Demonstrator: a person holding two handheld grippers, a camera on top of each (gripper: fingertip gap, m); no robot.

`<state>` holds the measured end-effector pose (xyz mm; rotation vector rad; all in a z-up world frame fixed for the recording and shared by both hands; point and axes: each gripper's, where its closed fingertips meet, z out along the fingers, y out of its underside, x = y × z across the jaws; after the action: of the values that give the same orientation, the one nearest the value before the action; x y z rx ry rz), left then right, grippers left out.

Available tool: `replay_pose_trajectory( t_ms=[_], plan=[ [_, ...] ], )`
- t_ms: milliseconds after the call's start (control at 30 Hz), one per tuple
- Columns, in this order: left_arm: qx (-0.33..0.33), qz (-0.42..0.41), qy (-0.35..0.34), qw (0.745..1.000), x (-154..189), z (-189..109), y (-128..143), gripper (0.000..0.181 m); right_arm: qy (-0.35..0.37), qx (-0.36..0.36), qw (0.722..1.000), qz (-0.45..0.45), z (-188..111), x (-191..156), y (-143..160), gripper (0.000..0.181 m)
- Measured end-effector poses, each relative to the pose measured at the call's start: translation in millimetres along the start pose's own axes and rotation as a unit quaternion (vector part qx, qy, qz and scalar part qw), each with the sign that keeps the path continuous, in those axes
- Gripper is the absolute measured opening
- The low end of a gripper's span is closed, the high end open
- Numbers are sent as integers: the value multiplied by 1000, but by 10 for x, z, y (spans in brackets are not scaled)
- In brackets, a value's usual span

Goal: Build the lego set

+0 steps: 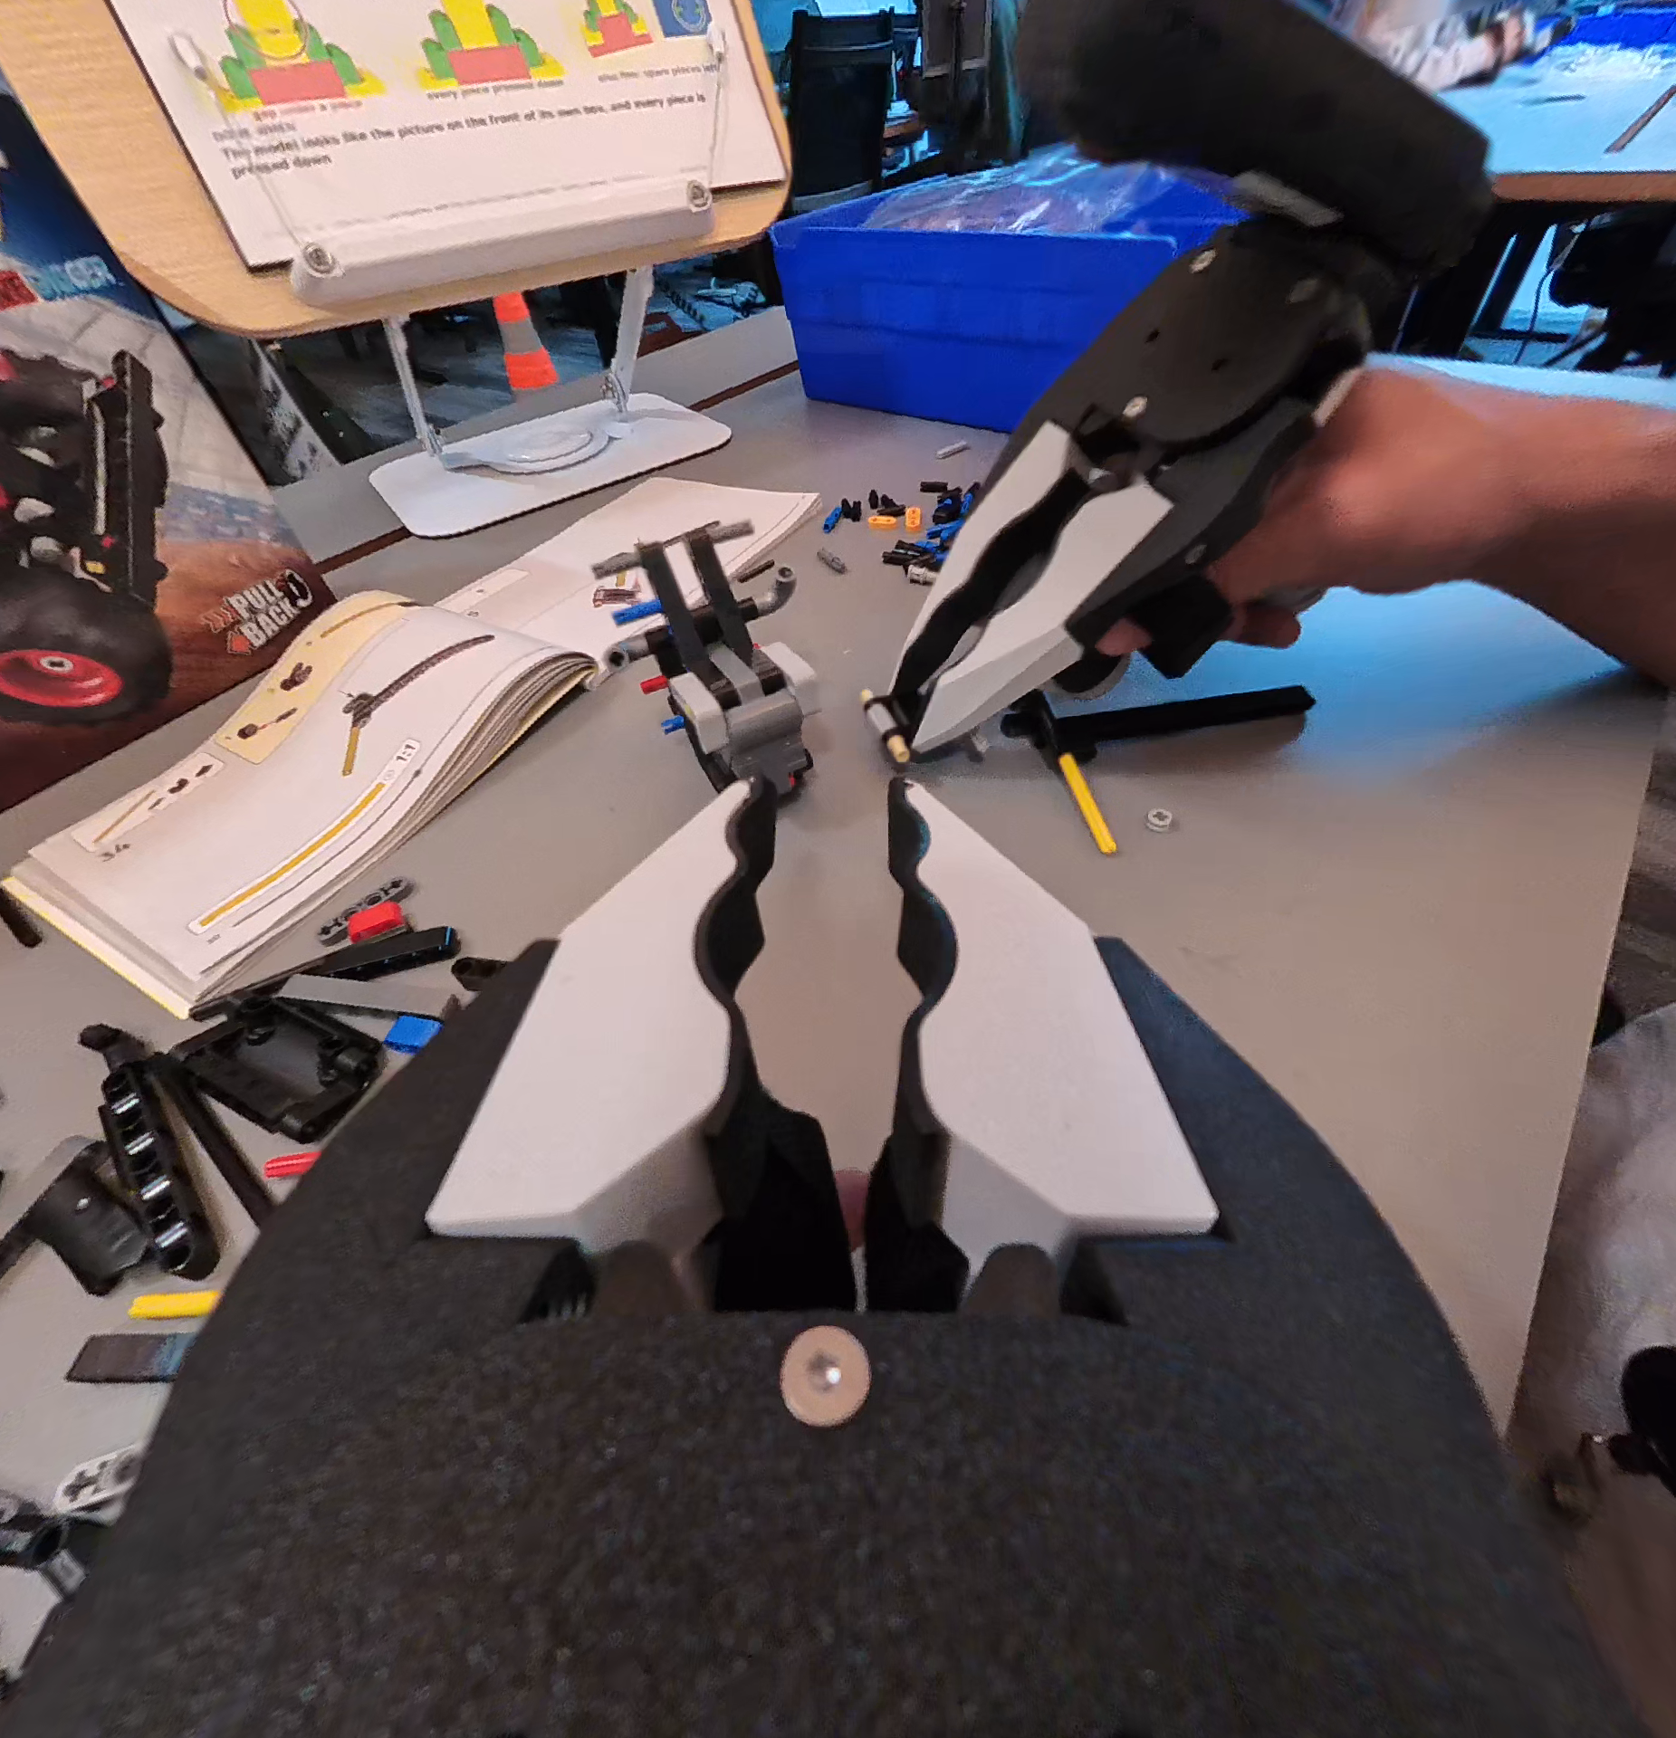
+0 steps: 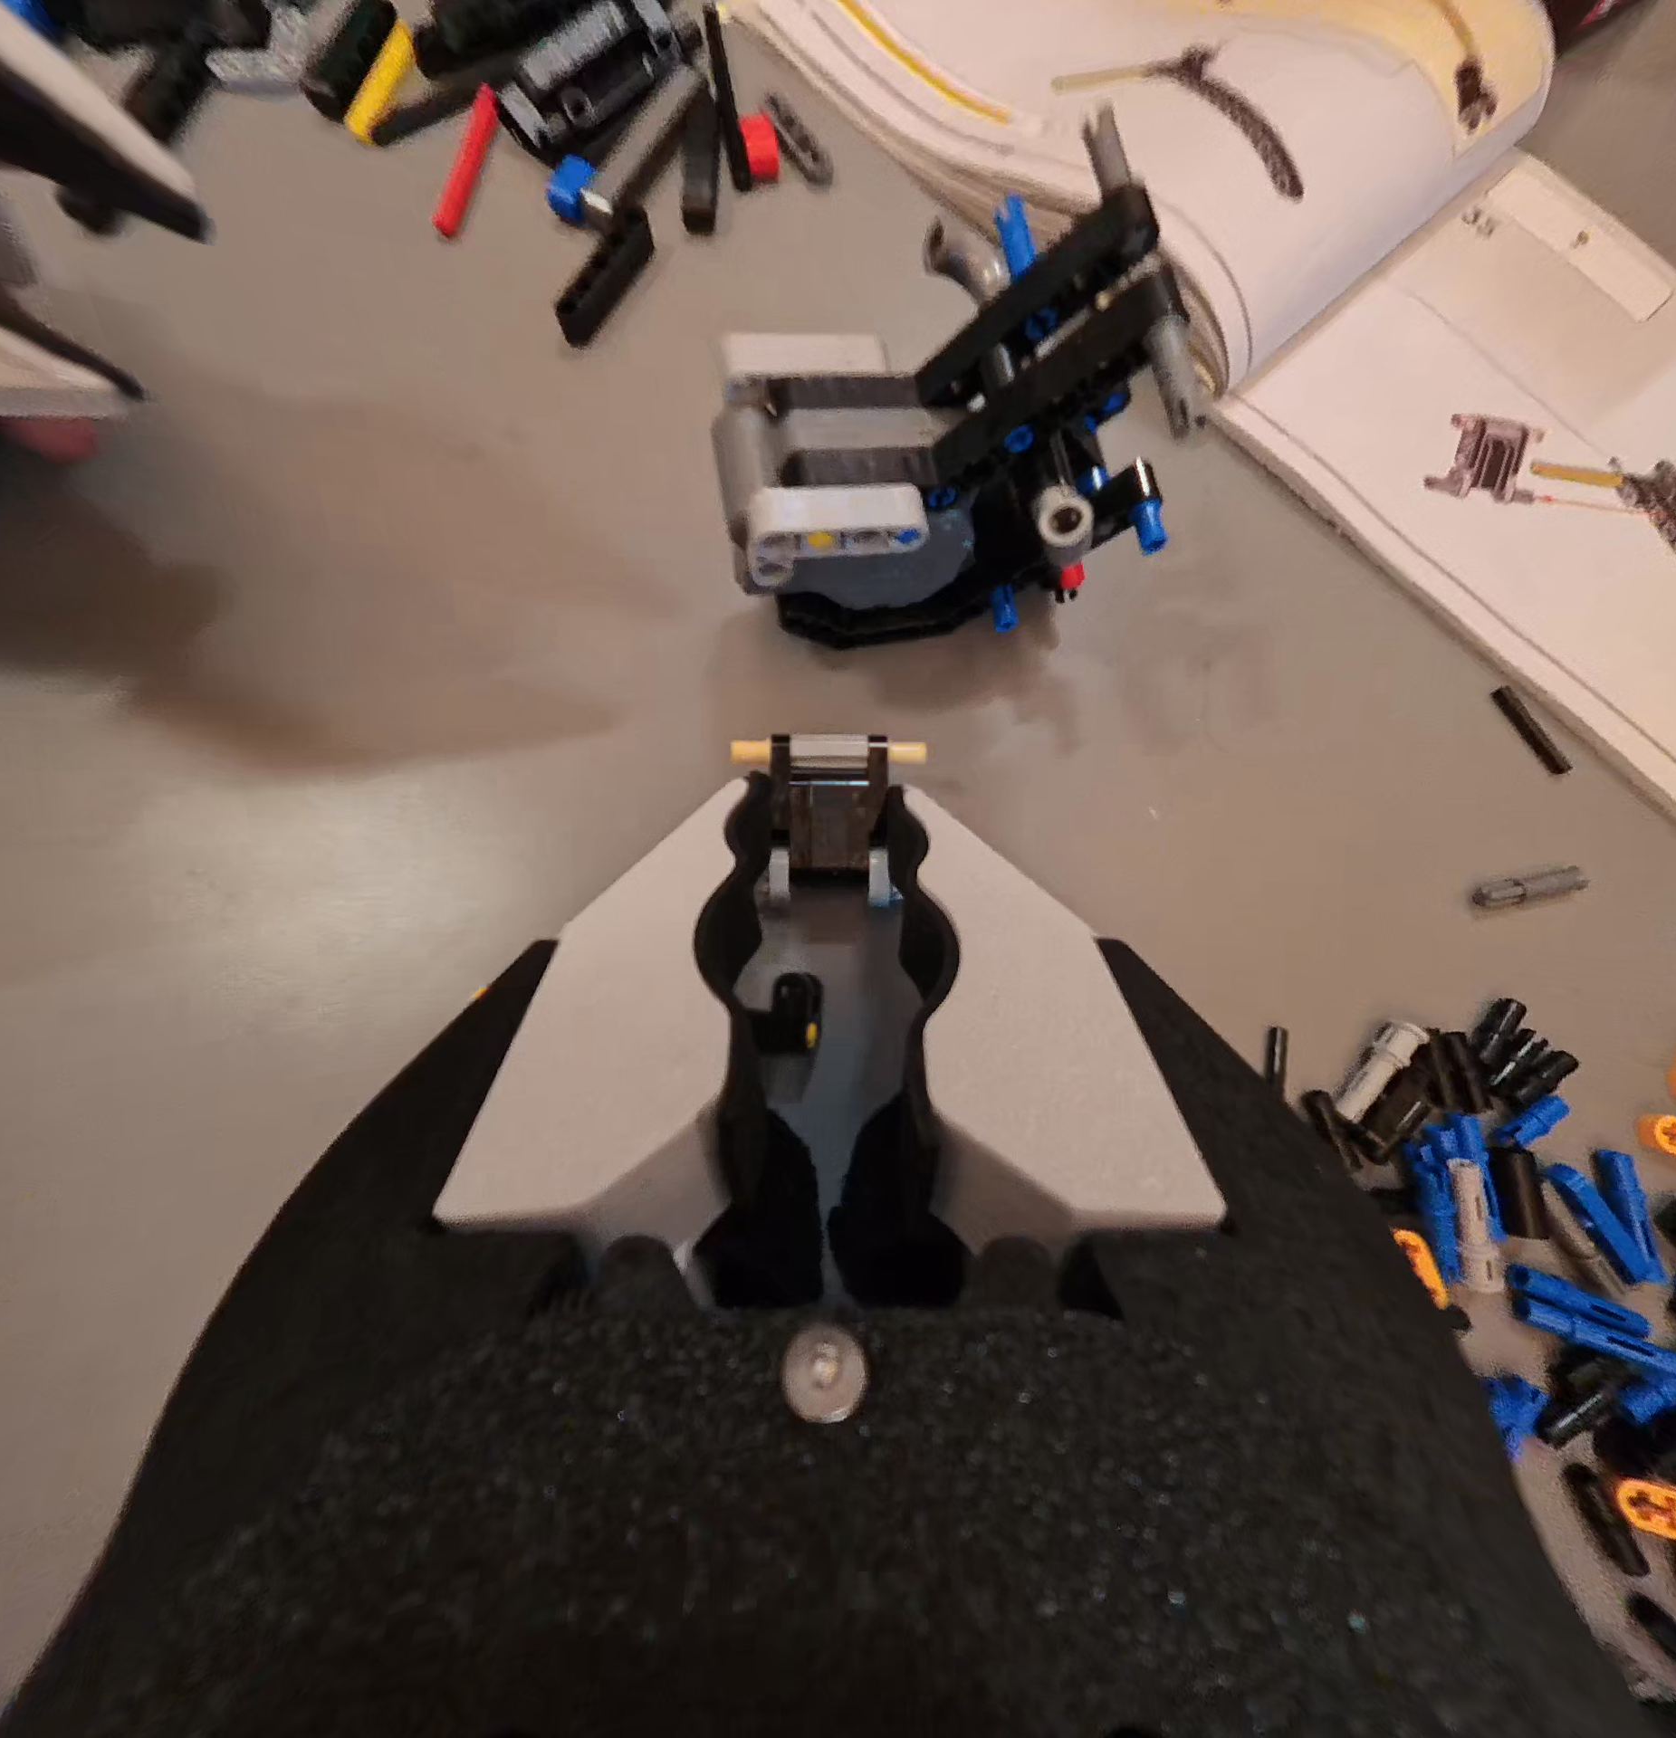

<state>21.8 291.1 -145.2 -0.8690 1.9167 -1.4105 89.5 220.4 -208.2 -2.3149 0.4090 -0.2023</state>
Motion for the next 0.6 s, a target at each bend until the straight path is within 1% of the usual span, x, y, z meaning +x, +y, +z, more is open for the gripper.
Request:
replay_pose_trajectory(
  t_ms=[100, 167, 267, 300, 333, 367, 433, 467, 533, 600],
  plan=[
    [13, -26, -22, 999, -121, -16, -34, 23, 12, 67, 997, -20, -134, -95, -194, 24],
    [27, -18, -36, 999, -152, -33, -72, 27, 8, 108, 994, -27, -227, -205, -309, 24],
    [14, 23, -27, 999, -26, 11, -48, 28, -2, 192, 981, -19, -430, -324, -525, 24],
    [16, 20, -15, 1000, 33, 25, -64, 28, 7, 220, 975, -27, -502, -347, -586, 24],
    [26, -9, 3, 1000, 85, 34, -108, 28, 24, 234, 971, -41, -546, -362, -610, 24],
    [42, -62, 28, 997, 122, 38, -188, 28, 42, 235, 969, -63, -557, -392, -608, 24],
    [75, -173, 103, 977, 197, 36, -380, 28, 71, 238, 963, -102, -555, -463, -601, 24],
    [77, -212, 131, 965, 213, 48, -439, 28, 78, 240, 961, -111, -551, -500, -599, 24],
    [67, -246, 167, 953, 235, 75, -498, 30, 78, 234, 962, -116, -515, -564, -576, 24],
    [48, -253, 177, 950, 247, 114, -478, 29, 87, 235, 960, -125, -500, -582, -564, 24]
  ],
)
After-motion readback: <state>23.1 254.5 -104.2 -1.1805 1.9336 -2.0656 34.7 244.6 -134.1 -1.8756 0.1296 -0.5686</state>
